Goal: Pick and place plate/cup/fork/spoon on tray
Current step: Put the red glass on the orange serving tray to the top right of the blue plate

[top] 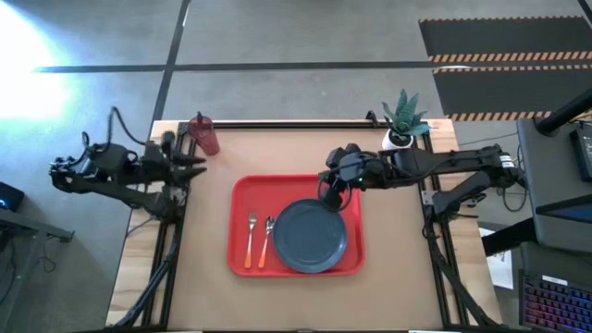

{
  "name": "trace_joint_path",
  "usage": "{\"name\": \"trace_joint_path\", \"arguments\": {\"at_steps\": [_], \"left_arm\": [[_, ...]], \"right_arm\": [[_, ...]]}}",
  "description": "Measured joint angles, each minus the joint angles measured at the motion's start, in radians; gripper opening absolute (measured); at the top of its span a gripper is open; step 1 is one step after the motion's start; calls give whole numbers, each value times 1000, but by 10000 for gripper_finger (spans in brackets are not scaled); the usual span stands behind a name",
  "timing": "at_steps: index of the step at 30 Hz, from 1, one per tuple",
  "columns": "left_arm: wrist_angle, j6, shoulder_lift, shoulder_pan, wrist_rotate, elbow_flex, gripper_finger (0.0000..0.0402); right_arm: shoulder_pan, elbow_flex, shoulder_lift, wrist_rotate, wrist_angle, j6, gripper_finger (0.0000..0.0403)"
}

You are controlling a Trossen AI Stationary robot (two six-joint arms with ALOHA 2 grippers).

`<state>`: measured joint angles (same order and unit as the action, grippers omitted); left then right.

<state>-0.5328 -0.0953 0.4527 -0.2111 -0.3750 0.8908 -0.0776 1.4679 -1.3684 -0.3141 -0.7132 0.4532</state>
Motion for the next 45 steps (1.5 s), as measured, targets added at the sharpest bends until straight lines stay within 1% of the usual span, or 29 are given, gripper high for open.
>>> {"name": "trace_joint_path", "arguments": {"at_steps": [5,10,11,14,17,19,21,24,25,27,28,30,34,36,37,39,42,45], "left_arm": [[-2,101,-14,0,-88,19,86],[-31,160,12,0,-283,52,86],[-53,164,24,0,-321,62,86],[-132,158,61,1,-386,88,88],[-184,155,96,1,-430,99,101],[-189,154,122,2,-477,99,113],[-189,153,144,2,-511,98,124],[-183,134,162,2,-517,100,131],[-183,114,168,2,-516,102,132],[-183,78,172,2,-516,104,132],[-183,76,172,2,-516,104,132],[-183,75,171,2,-516,103,132],[-183,73,166,2,-516,104,132],[-183,73,164,2,-516,104,132],[-183,73,163,2,-516,105,132],[-183,71,158,2,-516,106,132],[-184,49,149,2,-515,105,132],[-187,49,140,2,-513,105,132]], "right_arm": [[0,87,3,0,2,-85,9],[-7,176,7,11,1,-161,9],[-10,193,7,16,-1,-174,9],[-16,242,8,32,-22,-194,9],[-23,277,8,34,-47,-216,9],[-30,288,9,34,-92,-216,9],[-32,291,9,35,-192,-161,9],[-38,254,0,35,-359,-2,9],[-44,226,-4,34,-394,43,9],[-56,151,-18,56,-392,106,9],[-61,105,-26,87,-352,124,9],[-70,11,-47,148,-203,125,9],[-70,-155,-104,352,289,47,9],[-59,-203,-149,443,482,36,9],[-51,-217,-175,479,545,42,9],[-32,-222,-229,535,614,64,9],[-15,-190,-319,603,613,68,9],[-8,-140,-394,648,590,59,9]]}}
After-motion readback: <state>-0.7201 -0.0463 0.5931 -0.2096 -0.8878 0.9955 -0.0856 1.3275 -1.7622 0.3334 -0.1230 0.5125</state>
